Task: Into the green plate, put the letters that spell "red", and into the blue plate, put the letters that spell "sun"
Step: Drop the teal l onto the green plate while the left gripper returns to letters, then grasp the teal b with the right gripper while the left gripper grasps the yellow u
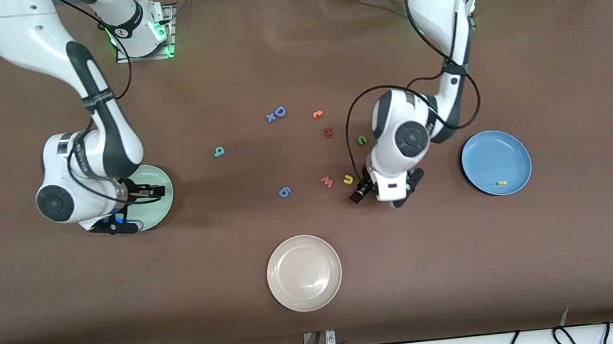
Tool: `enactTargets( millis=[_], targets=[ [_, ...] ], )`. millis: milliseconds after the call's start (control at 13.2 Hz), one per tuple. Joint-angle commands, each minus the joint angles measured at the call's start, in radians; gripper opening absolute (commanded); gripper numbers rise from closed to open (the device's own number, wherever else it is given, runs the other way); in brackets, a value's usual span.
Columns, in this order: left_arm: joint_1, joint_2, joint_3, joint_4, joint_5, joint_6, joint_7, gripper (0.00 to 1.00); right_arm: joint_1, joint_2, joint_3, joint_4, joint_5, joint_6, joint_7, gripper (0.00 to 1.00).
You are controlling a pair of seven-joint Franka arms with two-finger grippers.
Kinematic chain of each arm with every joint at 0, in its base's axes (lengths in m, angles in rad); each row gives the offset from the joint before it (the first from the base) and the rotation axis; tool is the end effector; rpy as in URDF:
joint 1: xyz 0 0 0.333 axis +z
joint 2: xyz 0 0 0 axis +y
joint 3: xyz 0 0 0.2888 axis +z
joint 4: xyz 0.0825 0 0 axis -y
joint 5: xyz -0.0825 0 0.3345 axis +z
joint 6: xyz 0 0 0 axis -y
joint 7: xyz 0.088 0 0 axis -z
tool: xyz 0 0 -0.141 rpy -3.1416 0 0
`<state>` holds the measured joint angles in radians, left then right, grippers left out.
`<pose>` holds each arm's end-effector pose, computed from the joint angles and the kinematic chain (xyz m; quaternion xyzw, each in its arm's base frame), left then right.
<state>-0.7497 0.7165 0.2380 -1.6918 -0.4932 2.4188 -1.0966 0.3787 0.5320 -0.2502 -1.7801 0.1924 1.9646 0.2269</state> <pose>0.5382 -0.3300 0.1742 0.8987 0.4289 -0.0476 0.0784 0.5495 0.0941 0.2200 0.9822 -0.0933 -0.1625 0.0122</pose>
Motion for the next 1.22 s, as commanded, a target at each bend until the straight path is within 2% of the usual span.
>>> enactTargets(
  millis=[0, 304, 380, 532, 608, 760, 988, 1140],
  targets=[
    [-0.069, -0.051, 0.014, -0.11, -0.018, 0.109, -0.121, 1.0, 0.075, -0.052, -0.006, -0.035, 0.012, -0.021, 0.214, 0.98],
    [-0.108, -0.028, 0.024, -0.124, 0.01, 0.118, -0.207, 1.0, 0.161, -0.154, 0.015, -0.163, 0.01, 0.078, 0.504, 0.98],
    [-0.109, -0.022, 0.024, -0.123, 0.042, 0.118, -0.239, 1.0, 0.189, -0.187, 0.026, -0.241, 0.01, 0.155, 0.546, 0.98],
    [-0.109, -0.019, 0.024, -0.118, 0.062, 0.123, -0.267, 1.0, 0.232, -0.242, 0.046, -0.426, 0.01, 0.401, 0.633, 0.98],
    [-0.109, -0.017, 0.024, -0.118, 0.062, 0.134, -0.269, 1.0, 0.235, -0.239, 0.075, -0.47, 0.01, 0.481, 0.678, 0.98],
    [-0.111, -0.009, 0.023, -0.114, 0.062, 0.143, -0.284, 0.99, 0.249, -0.228, 0.115, -0.499, 0.01, 0.52, 0.733, 0.98],
    [-0.111, 0.004, 0.024, -0.103, 0.062, 0.151, -0.296, 0.98, 0.261, -0.213, 0.114, -0.504, 0.01, 0.56, 0.736, 0.95],
    [-0.109, 0.014, 0.024, -0.089, 0.062, 0.151, -0.296, 0.98, 0.261, -0.196, 0.115, -0.535, 0.01, 0.647, 0.74, 0.94]
  ],
)
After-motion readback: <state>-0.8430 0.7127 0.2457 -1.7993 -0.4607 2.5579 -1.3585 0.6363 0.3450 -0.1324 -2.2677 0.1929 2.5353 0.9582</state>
